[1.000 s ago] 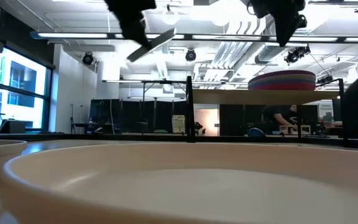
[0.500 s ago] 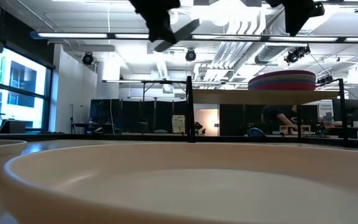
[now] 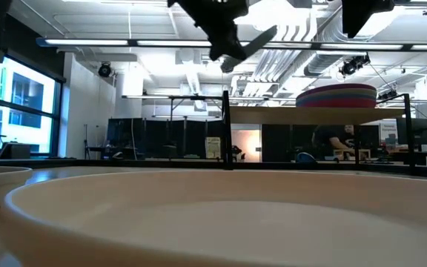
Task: Place and stack plates onto a shelf
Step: Put the light blue plate on the shelf, then stack the brown plate on top of the light blue plate on the shelf
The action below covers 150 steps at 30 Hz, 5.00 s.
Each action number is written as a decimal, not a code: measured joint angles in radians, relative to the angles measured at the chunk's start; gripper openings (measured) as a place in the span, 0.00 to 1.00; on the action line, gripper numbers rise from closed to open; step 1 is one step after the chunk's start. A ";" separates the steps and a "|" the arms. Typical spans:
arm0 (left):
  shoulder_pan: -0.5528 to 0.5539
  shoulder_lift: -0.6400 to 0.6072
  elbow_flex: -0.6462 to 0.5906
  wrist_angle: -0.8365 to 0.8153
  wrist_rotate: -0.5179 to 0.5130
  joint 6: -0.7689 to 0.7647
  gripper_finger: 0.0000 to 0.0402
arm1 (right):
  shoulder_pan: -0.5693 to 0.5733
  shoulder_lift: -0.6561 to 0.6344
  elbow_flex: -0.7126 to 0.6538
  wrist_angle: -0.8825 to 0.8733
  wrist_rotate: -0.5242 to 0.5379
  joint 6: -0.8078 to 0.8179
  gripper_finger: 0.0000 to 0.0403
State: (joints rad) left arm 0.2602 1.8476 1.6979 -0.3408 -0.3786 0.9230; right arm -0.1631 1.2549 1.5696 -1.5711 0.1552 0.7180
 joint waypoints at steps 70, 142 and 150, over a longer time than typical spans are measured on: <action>-0.032 0.157 0.010 -0.155 0.152 -0.164 0.16 | 0.047 0.001 0.000 0.027 0.033 0.071 0.19; -0.417 -0.315 -0.036 -1.009 0.059 -1.193 0.25 | 0.701 0.104 -0.597 0.695 -0.390 -0.021 0.19; -0.533 -0.315 -0.036 -0.996 0.054 -1.321 0.25 | 0.805 0.237 -0.587 0.697 -0.326 -0.072 0.19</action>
State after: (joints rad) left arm -0.2729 1.5322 1.6615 -1.3369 -0.3248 -0.3984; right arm 0.6422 1.4918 0.9829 -0.8738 -0.1708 0.6465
